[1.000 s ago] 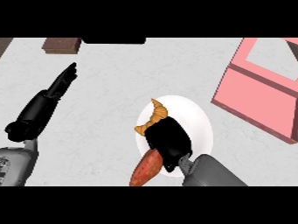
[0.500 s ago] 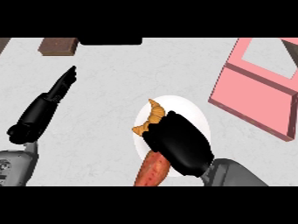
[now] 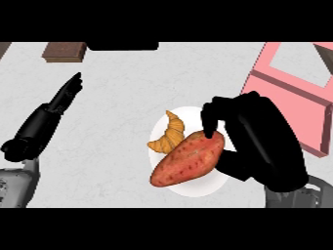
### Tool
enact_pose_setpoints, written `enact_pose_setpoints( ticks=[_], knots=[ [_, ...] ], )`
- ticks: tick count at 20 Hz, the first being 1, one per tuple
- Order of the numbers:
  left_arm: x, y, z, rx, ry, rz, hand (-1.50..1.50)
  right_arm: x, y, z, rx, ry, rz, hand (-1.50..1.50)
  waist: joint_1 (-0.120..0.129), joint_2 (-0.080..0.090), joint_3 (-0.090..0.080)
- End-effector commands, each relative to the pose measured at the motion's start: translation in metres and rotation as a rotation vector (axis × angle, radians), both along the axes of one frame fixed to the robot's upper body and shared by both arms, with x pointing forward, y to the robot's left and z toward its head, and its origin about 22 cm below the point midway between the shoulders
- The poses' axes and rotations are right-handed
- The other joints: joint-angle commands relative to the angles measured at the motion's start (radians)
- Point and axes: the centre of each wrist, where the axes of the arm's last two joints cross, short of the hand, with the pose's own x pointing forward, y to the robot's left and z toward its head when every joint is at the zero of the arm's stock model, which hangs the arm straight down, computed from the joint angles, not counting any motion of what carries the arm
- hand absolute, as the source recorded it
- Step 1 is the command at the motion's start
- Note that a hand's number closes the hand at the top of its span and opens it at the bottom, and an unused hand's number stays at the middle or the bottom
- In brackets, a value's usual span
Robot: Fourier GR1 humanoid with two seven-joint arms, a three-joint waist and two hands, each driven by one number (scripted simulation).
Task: Pick the sweet potato from the plate and place it in the cardboard box
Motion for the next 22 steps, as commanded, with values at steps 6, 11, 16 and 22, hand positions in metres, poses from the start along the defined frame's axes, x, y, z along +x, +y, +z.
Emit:
enact_pose_setpoints(
  ticks=[6,11,16,22],
  knots=[
    [0.006,-0.001,0.01,-0.01,-0.002,-0.014,0.0,0.056,-0.082,0.034,0.163,-0.001,-0.283,1.5,0.011,0.005,0.001],
    [-0.002,-0.02,0.005,-0.007,-0.004,-0.005,0.0,0.086,-0.131,0.056,0.065,-0.003,-0.356,1.5,0.016,0.005,0.001],
    [0.002,-0.006,0.006,0.02,0.002,-0.011,0.0,0.118,-0.161,0.033,-0.088,0.212,-0.368,1.5,0.022,0.008,0.0],
    [-0.002,-0.001,-0.004,-0.006,-0.009,-0.038,0.0,0.137,-0.213,0.007,-0.182,0.438,-0.338,1.5,0.029,0.011,0.0]
  ],
)
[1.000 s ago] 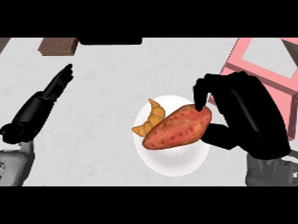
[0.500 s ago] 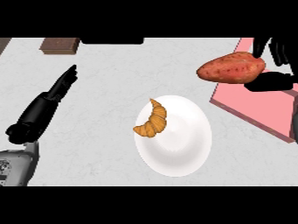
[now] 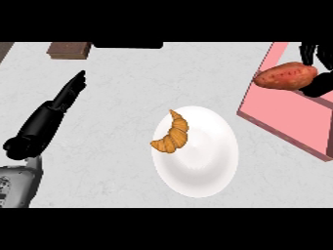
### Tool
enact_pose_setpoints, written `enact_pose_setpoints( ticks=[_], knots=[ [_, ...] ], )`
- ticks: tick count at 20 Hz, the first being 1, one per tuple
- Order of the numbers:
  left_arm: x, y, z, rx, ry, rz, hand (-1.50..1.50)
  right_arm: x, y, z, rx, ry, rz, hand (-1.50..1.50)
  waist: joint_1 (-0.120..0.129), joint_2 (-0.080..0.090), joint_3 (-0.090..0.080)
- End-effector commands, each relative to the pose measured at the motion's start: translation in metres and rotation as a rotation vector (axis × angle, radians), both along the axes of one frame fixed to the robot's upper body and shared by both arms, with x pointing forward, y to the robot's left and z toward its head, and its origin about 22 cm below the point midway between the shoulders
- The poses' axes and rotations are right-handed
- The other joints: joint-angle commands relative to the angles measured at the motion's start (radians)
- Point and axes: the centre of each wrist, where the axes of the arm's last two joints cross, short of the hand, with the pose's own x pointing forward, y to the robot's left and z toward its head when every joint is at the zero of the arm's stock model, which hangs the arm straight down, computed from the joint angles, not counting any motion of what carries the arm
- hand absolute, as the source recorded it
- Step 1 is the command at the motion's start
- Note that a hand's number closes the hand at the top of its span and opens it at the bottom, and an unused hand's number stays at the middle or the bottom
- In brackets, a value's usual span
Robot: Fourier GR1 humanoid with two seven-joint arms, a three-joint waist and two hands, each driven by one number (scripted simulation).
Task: Pick the sweet potato from the plate and place it in the cardboard box
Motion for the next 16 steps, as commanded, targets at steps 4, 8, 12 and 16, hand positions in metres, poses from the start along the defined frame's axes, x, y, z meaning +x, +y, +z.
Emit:
enact_pose_setpoints(
  ticks=[4,8,12,16],
  knots=[
    [0.002,0.008,0.006,0.005,-0.016,0.011,0.0,0.012,-0.055,-0.028,-0.102,0.251,0.033,1.5,0.004,0.0,0.001],
    [0.008,0.013,0.011,0.007,-0.015,0.001,0.0,0.026,-0.063,-0.024,-0.07,0.345,0.086,-1.5,0.011,0.002,0.001],
    [0.0,-0.008,-0.008,0.019,0.0,-0.022,0.0,0.024,-0.078,-0.027,0.034,0.298,0.23,-1.5,0.001,0.0,0.001],
    [0.004,-0.009,0.0,0.0,0.01,0.017,0.0,0.028,-0.071,-0.017,0.324,0.072,0.301,-1.5,-0.015,-0.006,0.002]
  ],
)
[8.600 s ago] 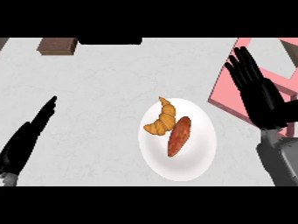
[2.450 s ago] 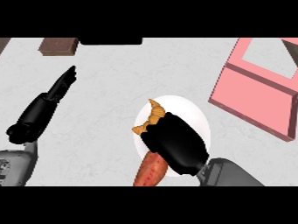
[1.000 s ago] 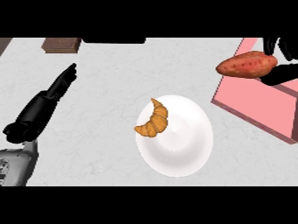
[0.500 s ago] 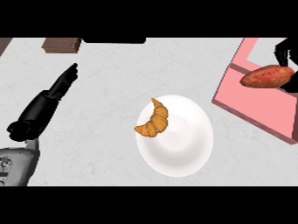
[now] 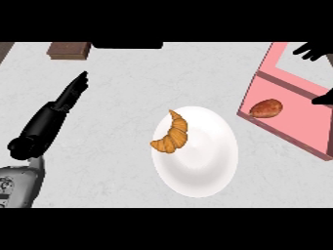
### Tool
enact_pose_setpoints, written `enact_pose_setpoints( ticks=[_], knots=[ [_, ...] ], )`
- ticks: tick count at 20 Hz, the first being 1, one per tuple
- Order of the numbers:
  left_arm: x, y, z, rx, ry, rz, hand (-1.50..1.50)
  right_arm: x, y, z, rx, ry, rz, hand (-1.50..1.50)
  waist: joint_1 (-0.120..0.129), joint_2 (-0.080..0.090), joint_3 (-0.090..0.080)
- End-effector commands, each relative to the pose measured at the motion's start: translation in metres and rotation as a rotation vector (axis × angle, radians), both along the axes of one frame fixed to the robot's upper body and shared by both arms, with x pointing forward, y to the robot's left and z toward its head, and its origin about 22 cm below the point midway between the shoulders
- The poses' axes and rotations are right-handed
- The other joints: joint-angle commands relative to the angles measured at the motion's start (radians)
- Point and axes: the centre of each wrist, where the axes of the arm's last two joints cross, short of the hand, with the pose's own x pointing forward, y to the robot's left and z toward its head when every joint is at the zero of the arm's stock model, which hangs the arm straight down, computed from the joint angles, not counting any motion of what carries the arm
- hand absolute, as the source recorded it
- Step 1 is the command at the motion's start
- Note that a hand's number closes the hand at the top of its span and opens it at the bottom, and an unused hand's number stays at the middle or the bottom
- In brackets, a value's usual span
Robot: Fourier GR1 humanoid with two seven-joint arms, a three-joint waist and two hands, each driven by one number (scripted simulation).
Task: Pick the sweet potato from the plate and place it in the cardboard box
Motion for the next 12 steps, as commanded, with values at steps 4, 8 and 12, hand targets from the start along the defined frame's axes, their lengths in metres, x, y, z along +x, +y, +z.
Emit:
enact_pose_setpoints(
  ticks=[4,8,12],
  knots=[
    [-0.002,0.011,-0.005,-0.009,-0.001,0.014,0.0,0.008,-0.015,-0.01,0.729,-0.176,-0.063,-1.5,-0.012,-0.001,0.001],
    [-0.001,-0.001,-0.002,-0.011,-0.008,0.008,0.0,0.004,-0.042,-0.017,0.968,-0.124,-0.23,-1.5,-0.011,0.0,0.0],
    [0.009,0.006,0.01,0.006,-0.023,0.021,0.0,-0.01,-0.078,-0.011,1.016,-0.146,-0.332,-1.5,-0.001,0.004,0.0]
  ],
)
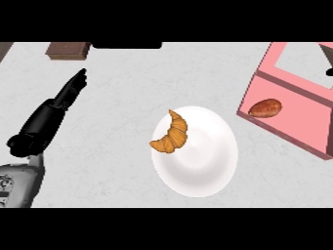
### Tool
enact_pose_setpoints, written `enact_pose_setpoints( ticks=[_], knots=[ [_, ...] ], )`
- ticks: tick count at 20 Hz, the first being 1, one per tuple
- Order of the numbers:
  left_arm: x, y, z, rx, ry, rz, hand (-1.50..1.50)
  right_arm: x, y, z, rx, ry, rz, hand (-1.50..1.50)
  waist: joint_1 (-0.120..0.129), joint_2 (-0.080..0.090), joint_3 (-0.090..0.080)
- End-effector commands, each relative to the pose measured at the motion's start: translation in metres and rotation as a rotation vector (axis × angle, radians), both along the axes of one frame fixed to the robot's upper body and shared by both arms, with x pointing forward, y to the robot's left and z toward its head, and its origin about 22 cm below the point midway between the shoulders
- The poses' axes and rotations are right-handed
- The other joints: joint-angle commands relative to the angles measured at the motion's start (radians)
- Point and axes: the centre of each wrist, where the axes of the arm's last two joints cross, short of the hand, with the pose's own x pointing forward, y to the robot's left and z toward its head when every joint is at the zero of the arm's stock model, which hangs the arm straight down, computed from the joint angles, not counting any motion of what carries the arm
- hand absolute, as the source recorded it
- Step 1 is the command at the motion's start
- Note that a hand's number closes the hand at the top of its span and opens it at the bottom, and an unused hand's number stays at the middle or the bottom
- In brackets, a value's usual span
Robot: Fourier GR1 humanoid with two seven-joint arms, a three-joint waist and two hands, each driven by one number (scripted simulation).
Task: Pick the sweet potato from the plate and place it in the cardboard box
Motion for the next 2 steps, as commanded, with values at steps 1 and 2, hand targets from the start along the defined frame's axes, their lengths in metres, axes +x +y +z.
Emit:
enact_pose_setpoints(
  ticks=[1,2],
  knots=[
    [0.005,-0.009,0.003,0.008,0.0,-0.014,0.0,-0.017,-0.037,-0.005,0.137,0.003,-0.095,-1.5,0.007,0.005,0.0],
    [-0.009,-0.001,-0.012,0.001,0.003,-0.019,0.0,-0.015,-0.035,-0.004,0.136,-0.026,-0.133,-1.5,0.016,0.004,0.0]
  ],
)
